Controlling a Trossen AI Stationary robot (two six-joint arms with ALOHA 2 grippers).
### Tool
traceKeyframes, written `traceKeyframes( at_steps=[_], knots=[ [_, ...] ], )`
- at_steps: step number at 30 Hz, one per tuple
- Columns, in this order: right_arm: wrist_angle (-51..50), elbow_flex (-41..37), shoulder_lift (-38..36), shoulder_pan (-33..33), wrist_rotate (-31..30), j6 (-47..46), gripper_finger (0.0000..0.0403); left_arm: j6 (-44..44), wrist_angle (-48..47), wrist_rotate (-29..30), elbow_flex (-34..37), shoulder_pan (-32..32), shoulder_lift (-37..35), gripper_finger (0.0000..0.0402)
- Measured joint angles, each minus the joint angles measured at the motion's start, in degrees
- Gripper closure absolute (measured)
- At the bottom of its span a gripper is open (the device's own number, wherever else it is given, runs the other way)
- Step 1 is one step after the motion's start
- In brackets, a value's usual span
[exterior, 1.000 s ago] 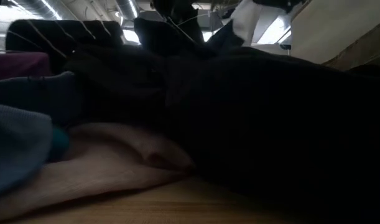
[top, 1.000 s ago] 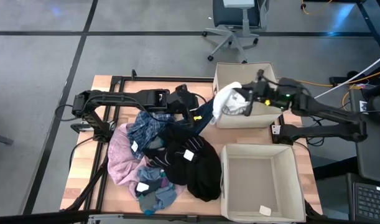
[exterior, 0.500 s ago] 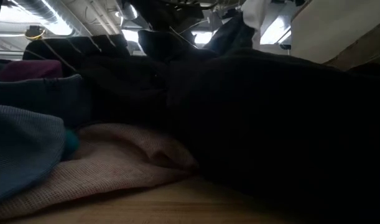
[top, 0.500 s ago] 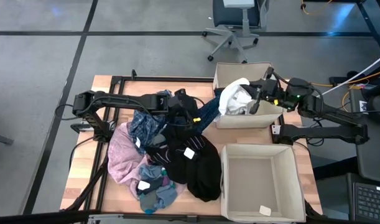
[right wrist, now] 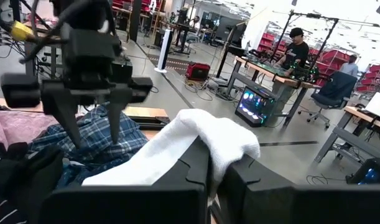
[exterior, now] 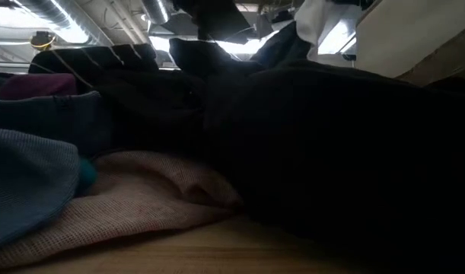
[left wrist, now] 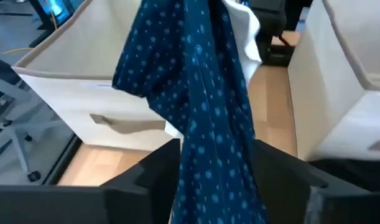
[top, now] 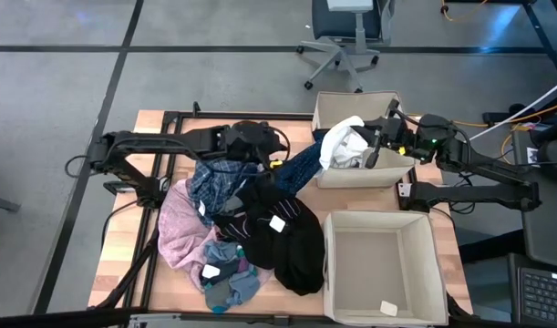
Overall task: Sort clothes
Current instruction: Put the white long sock into the top laundry organizer
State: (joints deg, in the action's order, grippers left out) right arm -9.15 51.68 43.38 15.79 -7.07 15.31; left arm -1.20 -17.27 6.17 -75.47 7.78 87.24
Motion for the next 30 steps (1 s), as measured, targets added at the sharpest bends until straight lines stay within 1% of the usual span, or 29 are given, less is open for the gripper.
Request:
traceKeyframes(
  at_steps=[2,6,8,10,13,16,19,21,22,25,28,30],
  knots=[
    [-0.02,0.0,0.0,0.0,0.02,0.02,0.0382,0.82,1.59,-1.14,0.85,0.69,1.15,0.0197],
    [-0.7,0.04,-0.02,0.0,0.02,0.02,0.0381,1.83,9.43,-7.67,3.16,1.5,3.7,0.0185],
    [-1.14,0.04,0.0,0.0,-0.04,0.02,0.0381,1.84,12.67,-7.6,3.44,1.71,5.04,0.0184],
    [-1.26,0.04,0.0,0.0,-0.15,0.02,0.0381,1.17,13.05,-7.23,3.73,1.96,6.33,0.0187],
    [-1.27,0.04,0.0,0.0,-0.27,0.02,0.0381,-0.52,13.51,-6.78,3.77,2.14,7.7,0.0208],
    [-1.27,0.04,0.0,0.0,-0.28,0.02,0.0381,-1.86,13.4,-5.87,3.74,2.08,8.1,0.0257],
    [-0.9,0.04,0.0,0.0,-0.26,0.02,0.0381,-3.15,12.38,-4.06,3.74,2.03,8.22,0.0328],
    [-0.32,0.04,0.0,0.0,-0.26,0.02,0.0381,-4.59,11.74,-1.55,3.74,1.93,7.93,0.0377],
    [0.02,0.04,0.0,0.0,-0.26,0.02,0.0381,-5.33,11.74,-0.12,3.74,1.77,7.8,0.0388],
    [1.02,0.04,0.0,0.0,-0.26,0.02,0.0381,-6.37,10.72,4.5,3.74,1.59,7.74,0.039],
    [3.59,0.07,-0.07,0.0,-0.35,0.02,0.0381,-6.43,5.83,9.48,3.74,1.57,7.74,0.0398],
    [4.7,0.07,-0.31,0.0,-0.42,0.02,0.0381,-6.26,1.95,14.07,3.74,1.55,7.74,0.0397]
  ],
)
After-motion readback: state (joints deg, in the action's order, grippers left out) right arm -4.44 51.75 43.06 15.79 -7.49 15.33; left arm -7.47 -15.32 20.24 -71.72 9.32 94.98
